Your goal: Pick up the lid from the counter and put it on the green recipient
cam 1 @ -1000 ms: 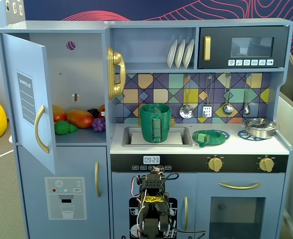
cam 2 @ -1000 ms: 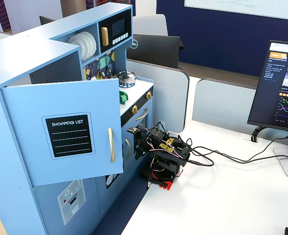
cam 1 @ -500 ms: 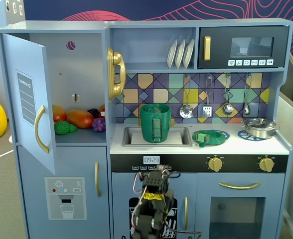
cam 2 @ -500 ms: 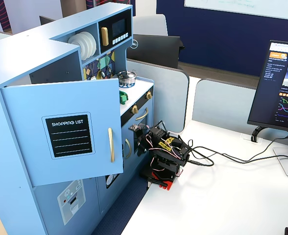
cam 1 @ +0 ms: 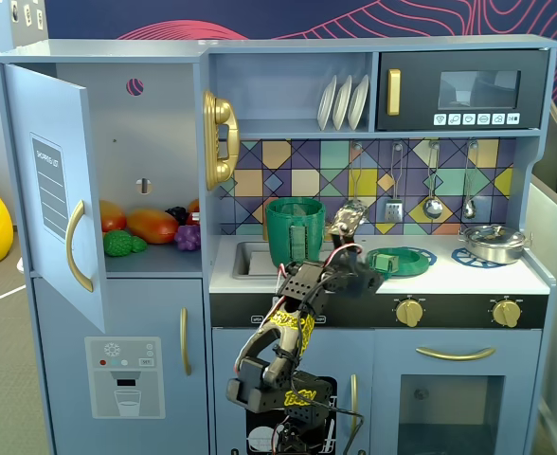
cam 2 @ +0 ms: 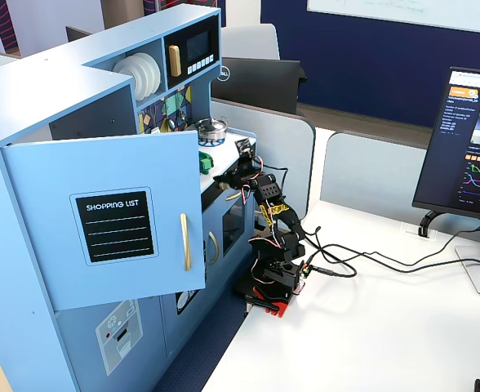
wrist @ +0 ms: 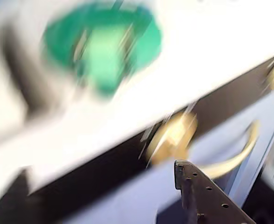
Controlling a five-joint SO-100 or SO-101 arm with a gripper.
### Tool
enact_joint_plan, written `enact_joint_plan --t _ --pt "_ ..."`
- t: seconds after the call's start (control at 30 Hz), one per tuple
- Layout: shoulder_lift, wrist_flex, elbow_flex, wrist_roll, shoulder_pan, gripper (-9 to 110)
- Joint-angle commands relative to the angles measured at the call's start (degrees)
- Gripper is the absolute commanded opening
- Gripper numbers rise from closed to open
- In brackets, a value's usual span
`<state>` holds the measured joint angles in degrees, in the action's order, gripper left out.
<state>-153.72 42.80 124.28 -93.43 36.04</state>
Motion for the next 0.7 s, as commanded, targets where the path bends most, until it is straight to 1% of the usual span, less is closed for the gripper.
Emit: enact_joint_plan --t 0.0,0.2,0.37,0.5,0.67 --pt "1.58 -6.5 -4.04 2.11 2.99 51" --pt "5.45 -24.43 2.02 2.55 2.99 55" --pt "10.63 -40.52 6.94 3.08 1.05 54" --pt "14.68 -48.34 9.49 3.43 -1.23 52" --pt "19.69 -51.94 9.14 1.85 -3.78 50"
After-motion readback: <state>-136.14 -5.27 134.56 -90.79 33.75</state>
